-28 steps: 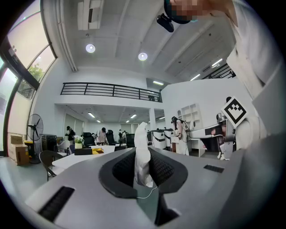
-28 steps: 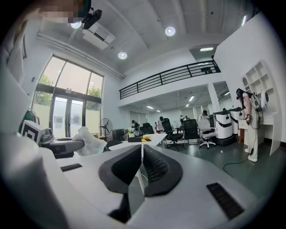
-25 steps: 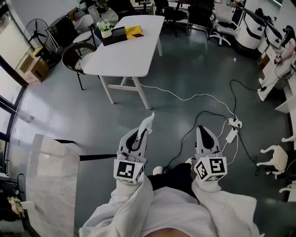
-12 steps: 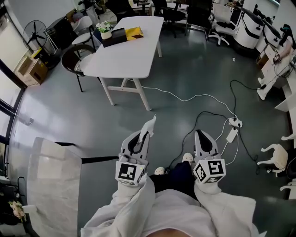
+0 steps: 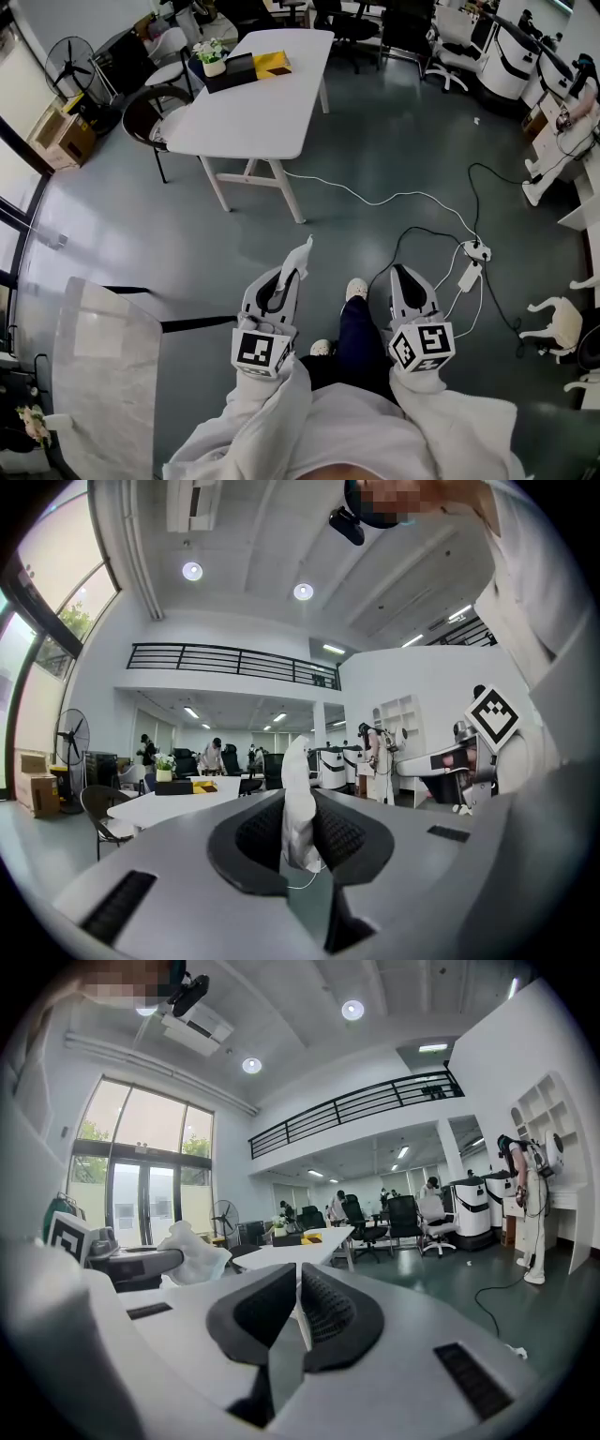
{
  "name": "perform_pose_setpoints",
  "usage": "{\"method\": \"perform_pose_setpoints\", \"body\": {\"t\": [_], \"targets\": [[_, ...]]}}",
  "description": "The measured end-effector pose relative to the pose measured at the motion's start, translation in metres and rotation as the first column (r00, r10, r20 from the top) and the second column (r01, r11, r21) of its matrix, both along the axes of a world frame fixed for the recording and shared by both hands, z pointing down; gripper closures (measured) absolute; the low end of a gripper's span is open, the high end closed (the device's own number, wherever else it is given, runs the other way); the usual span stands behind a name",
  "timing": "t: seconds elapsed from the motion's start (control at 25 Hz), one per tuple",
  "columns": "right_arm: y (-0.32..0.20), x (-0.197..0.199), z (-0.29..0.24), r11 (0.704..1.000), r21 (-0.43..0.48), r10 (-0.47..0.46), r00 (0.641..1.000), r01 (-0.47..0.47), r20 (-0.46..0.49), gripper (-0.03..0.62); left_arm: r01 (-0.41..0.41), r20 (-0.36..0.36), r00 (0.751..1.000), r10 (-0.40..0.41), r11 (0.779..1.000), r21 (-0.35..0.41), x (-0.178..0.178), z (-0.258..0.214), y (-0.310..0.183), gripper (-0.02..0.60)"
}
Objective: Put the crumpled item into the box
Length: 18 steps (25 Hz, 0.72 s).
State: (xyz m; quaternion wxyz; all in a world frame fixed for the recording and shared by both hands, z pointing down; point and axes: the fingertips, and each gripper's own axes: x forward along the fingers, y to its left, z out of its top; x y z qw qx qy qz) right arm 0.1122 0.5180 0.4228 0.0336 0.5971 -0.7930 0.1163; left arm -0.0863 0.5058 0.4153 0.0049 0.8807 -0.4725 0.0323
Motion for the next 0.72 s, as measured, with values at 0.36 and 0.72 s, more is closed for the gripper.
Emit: {"method": "perform_pose_setpoints", "body": {"t": [0.36, 0.72], "targets": [[-0.069, 0.004, 0.007, 0.998, -0.007, -0.061, 0.998, 0.062, 0.027, 0.554, 0.058, 0.007, 0.998, -0.058, 0.998, 0.003, 0.004, 0.003, -0.058, 0.518], [-0.152, 0.015, 0.005, 0.993, -0.018, -0.117, 0.993, 0.117, 0.032, 0.554, 0.105, -0.018, 0.994, -0.105, 0.995, 0.000, 0.019, 0.000, -0.139, 0.518]]}}
